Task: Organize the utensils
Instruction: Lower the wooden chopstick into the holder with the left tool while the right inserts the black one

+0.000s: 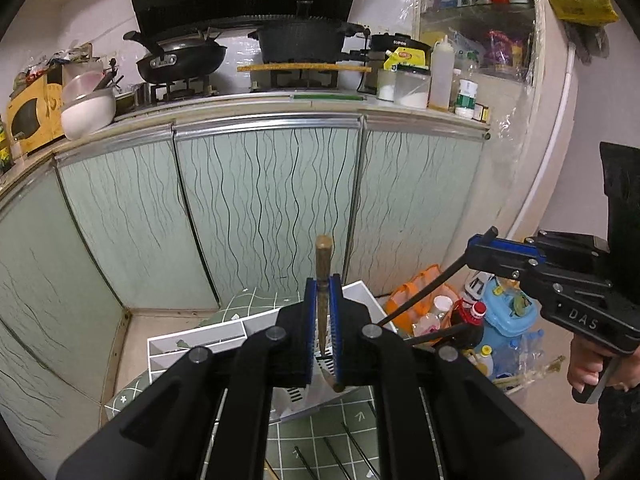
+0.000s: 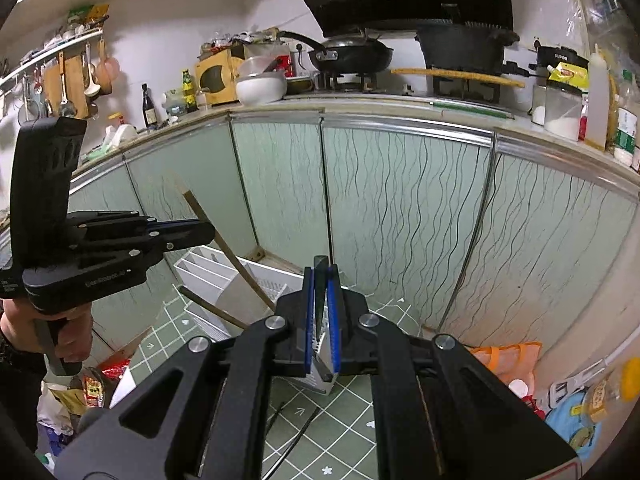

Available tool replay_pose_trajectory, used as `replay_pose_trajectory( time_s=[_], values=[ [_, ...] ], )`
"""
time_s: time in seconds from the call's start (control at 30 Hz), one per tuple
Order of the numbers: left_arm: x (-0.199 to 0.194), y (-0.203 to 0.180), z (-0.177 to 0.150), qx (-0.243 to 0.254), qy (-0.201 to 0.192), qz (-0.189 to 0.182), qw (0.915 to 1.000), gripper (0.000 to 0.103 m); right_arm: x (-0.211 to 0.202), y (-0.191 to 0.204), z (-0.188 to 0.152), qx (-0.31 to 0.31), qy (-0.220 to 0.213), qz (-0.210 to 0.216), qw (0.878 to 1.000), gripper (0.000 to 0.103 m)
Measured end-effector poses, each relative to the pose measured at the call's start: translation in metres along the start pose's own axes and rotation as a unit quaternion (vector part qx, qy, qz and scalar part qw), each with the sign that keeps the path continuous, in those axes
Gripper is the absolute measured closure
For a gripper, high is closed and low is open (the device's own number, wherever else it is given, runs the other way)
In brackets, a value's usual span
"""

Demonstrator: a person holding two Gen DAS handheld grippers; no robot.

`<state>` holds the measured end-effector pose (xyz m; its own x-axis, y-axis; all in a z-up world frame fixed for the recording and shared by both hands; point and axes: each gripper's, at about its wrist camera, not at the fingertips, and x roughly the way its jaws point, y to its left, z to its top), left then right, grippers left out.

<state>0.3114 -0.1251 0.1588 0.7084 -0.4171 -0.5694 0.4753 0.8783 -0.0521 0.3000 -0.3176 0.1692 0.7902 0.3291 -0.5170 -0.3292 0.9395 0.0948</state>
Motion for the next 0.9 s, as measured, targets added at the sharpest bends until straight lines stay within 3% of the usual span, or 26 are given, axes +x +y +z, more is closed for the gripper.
replay_pose_trajectory(
  time_s=[0.43,0.77,0.83,0.87,0.9],
  values=[
    [0.026,0.001,-0.016,0.02,0.01,0.003,0.9997,0.095,0.03,-0.006,-0.015,0.011,0.01,0.011,1.0,0.097],
    [0.026,0.005,-0.023,0.022,0.011,0.007,0.9997,0.092,0.03,-0.007,-0.02,0.005,0.011,0.012,1.0,0.097],
    [0.022,0.007,-0.024,0.022,0.005,0.013,0.9997,0.073,0.028,-0.008,-0.02,0.005,0.012,0.015,1.0,0.095],
    [0.019,0.008,-0.024,0.023,0.0,0.013,0.9996,0.044,0.028,-0.008,-0.019,0.005,0.013,0.015,1.0,0.088],
    [0.014,0.009,-0.024,0.025,-0.009,0.015,0.9995,0.013,0.026,-0.009,-0.02,0.007,0.011,0.014,1.0,0.07]
  ],
)
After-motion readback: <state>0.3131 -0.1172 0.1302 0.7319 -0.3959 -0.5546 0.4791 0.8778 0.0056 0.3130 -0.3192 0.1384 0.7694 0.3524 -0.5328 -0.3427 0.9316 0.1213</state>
